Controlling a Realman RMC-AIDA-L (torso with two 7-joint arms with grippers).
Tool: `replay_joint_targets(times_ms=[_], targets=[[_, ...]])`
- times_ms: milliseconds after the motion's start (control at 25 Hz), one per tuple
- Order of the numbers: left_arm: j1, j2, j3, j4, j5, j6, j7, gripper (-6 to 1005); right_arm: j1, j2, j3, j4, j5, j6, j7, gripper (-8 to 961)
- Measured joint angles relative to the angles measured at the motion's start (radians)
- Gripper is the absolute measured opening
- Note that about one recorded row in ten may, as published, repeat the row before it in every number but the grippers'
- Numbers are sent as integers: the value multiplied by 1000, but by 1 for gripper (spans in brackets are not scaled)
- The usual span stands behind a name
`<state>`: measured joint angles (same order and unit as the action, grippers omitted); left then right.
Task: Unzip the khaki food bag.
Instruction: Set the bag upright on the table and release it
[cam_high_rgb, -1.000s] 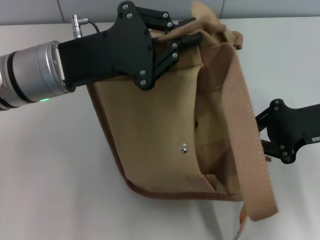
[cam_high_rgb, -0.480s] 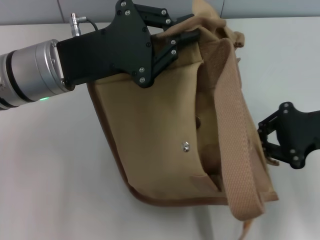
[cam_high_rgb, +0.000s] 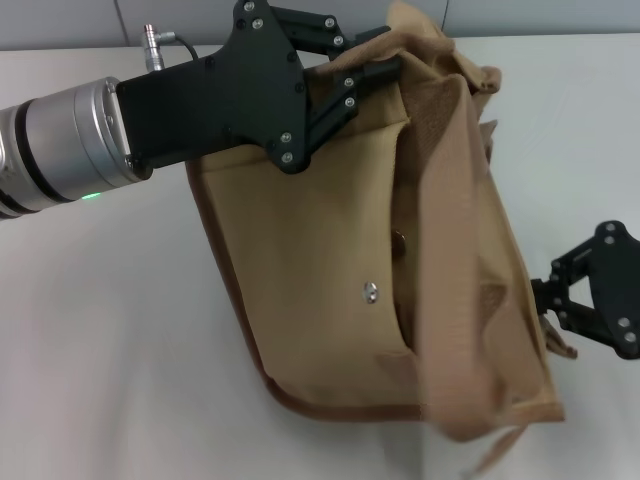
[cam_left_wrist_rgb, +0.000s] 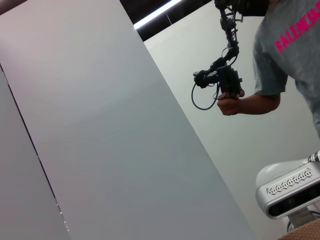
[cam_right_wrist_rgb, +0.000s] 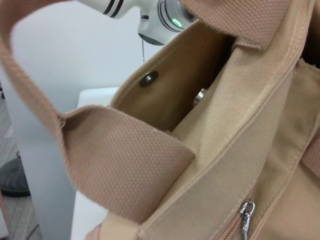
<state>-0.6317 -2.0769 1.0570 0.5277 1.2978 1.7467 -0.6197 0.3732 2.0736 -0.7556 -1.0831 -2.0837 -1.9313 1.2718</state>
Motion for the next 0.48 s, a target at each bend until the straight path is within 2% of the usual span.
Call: replay_joint_targets(times_ms=[160,400,480], targets=[[-1,0,0,1,0,-2,0,159,-19,-7,24,1,-4,-38,-8,18],[-9,0,1,0,-11,-8,1,161,-44,-31,48,3,-11,-124,-24,15],[-10,0,4,-2,-17,-12,2,161,-45,-31,54,3,-14,-127,-26,14]])
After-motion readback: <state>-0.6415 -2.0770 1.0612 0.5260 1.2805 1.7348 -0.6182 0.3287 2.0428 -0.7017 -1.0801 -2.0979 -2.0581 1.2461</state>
